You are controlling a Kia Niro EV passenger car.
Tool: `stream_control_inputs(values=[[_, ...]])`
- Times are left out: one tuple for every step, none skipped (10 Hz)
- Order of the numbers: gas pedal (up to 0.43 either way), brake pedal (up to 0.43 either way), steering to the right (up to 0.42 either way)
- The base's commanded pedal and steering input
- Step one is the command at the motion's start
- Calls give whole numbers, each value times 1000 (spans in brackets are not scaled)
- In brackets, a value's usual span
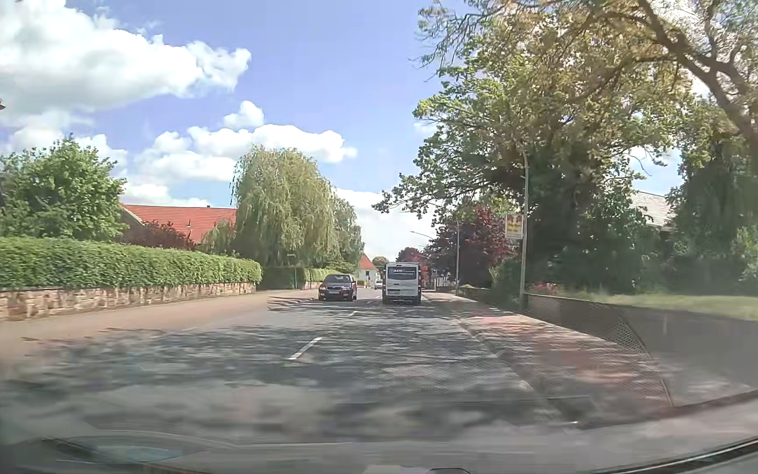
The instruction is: Follow the waypoints while adhering to traffic rules and regulations
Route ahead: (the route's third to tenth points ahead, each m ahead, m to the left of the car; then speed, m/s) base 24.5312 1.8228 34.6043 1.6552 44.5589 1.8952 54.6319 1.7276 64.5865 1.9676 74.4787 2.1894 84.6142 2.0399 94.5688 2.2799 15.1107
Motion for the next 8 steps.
stream_control_inputs(values=[[150, 0, -7], [8, 0, -7], [8, 0, -7], [8, 0, -6], [8, 0, -3], [28, 0, 1], [47, 0, 2], [87, 0, 2]])
